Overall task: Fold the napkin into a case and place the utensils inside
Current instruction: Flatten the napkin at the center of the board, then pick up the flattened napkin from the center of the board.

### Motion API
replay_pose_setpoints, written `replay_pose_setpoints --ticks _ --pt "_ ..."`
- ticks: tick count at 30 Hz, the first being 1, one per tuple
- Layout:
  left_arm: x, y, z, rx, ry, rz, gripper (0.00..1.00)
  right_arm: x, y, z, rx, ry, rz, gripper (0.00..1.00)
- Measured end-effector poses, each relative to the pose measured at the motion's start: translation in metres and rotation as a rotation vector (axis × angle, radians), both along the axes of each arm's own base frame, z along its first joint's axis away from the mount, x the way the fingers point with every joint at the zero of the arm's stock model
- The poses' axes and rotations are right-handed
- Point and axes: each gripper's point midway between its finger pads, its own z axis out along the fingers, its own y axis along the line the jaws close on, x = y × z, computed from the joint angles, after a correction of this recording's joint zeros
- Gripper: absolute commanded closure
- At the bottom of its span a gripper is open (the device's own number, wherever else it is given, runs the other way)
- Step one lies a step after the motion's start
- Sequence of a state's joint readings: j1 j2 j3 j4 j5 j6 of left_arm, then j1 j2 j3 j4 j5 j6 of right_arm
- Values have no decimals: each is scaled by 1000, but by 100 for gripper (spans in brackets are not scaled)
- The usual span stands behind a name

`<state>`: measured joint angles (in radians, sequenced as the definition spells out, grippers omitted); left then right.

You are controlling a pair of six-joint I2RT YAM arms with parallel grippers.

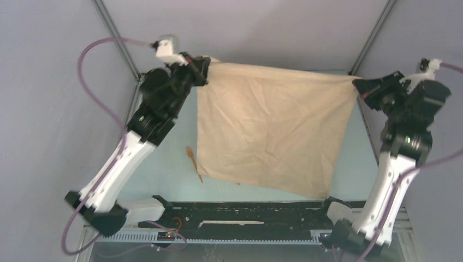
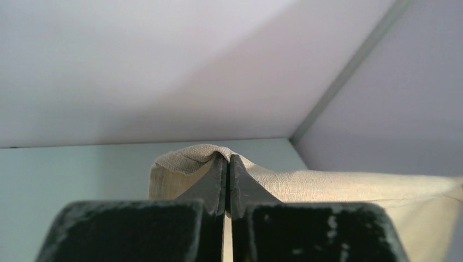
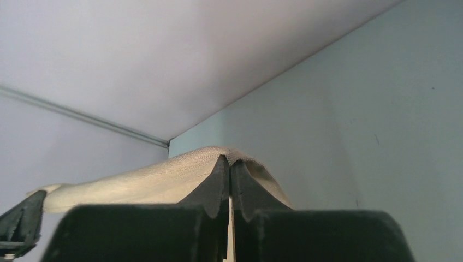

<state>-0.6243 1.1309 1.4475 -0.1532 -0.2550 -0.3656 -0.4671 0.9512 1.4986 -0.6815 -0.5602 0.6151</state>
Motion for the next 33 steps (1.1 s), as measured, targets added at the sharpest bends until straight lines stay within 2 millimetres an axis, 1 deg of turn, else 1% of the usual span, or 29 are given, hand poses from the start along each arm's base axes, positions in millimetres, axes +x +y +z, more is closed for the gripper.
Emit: replay_pose_setpoints --ticks 1,2,3,4,5,6,7,8,10,11,12,14,17,18,20,23,25,27,29,30,32,33 --pt "21 -5 -2 17 5 23 100 24 -10 -10 25 33 2 100" --pt "43 -11 -9 38 21 40 100 40 -16 -18 41 56 5 100" --pt "64 -17 -20 61 44 55 100 65 -25 -34 63 96 13 100" --pt "88 -23 -33 84 70 67 100 83 -30 -47 78 128 20 100" --pt "114 -30 -48 108 100 73 100 108 -37 -70 101 180 31 100" --pt "137 -35 -66 127 132 76 100 128 -42 -93 123 227 42 100" --pt "158 -40 -82 144 160 75 100 143 -46 -112 141 265 51 100" --pt "179 -46 -99 158 187 70 100 159 -50 -136 164 312 60 100" --pt "214 -56 -130 179 231 55 100 190 -58 -185 206 405 74 100" --pt "232 -62 -145 184 245 42 100 200 -60 -201 220 441 79 100" --pt "248 -67 -160 189 258 32 100 217 -65 -219 232 471 85 100" --pt "272 -74 -188 194 287 19 100 243 -71 -242 243 498 99 100" --pt "299 -79 -228 183 336 -4 100 275 -77 -271 247 524 125 100" --pt "305 -79 -243 178 358 -13 100 283 -77 -279 251 532 137 100" --pt "311 -77 -267 172 404 -25 100 292 -73 -296 266 558 166 100" --pt "311 -68 -296 161 481 -28 100 286 -60 -313 287 617 194 100" --pt "307 -63 -308 145 513 -27 100 280 -50 -317 289 640 214 100" --pt "293 -57 -325 129 568 -27 100 272 -41 -323 287 665 228 100" --pt "272 -50 -345 109 644 -19 100 257 -32 -330 292 704 236 100" --pt "257 -46 -357 94 696 -12 100 244 -26 -337 298 733 239 100" --pt "230 -39 -374 62 779 -2 100 222 -18 -346 307 778 240 100" --pt "216 -37 -382 45 818 1 100 206 -12 -353 316 811 242 100"
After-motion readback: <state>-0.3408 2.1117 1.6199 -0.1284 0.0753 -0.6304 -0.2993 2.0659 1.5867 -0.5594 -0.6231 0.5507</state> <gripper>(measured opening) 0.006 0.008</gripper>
